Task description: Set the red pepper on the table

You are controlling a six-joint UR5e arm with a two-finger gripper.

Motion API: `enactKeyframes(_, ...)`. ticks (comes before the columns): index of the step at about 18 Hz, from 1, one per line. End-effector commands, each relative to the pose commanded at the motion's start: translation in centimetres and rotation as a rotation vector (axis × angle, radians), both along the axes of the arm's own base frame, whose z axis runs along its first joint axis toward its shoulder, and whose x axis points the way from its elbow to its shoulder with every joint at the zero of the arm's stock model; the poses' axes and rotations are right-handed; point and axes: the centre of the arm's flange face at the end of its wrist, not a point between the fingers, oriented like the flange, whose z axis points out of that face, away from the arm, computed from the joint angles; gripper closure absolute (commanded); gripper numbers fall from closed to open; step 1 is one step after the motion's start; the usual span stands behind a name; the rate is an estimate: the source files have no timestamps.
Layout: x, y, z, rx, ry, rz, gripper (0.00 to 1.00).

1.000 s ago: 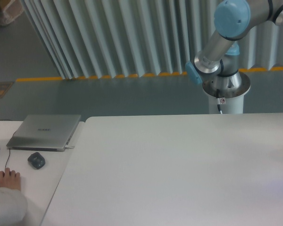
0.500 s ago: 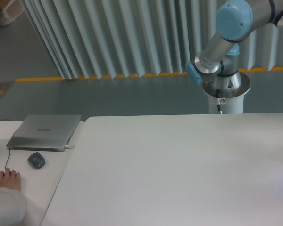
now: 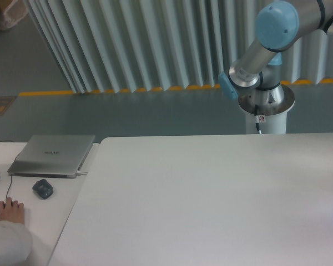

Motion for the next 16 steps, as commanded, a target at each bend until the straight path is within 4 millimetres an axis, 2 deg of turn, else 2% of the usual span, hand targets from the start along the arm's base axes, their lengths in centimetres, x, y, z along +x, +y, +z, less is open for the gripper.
enactKeyframes(2, -0.1, 0.0, -0.4, 0.003, 0.007, 0.0, 0.02)
enactKeyframes(5, -0.2, 0.0, -0.6, 0.004, 0.011, 0.003, 0.32)
enactKeyframes(6, -0.2, 0.0, -0.4, 0.005, 0.012, 0.003, 0.36)
enactKeyframes(10, -0.2, -0.1, 0.0, 0.011, 0.02, 0.012, 0.44)
enactKeyframes(13, -0.2, 0.0, 1.4, 0.031, 0.034, 0.011, 0.48)
enactKeyframes(16, 0.5, -0.2, 3.8, 0.113, 0.033, 0.004, 0.48)
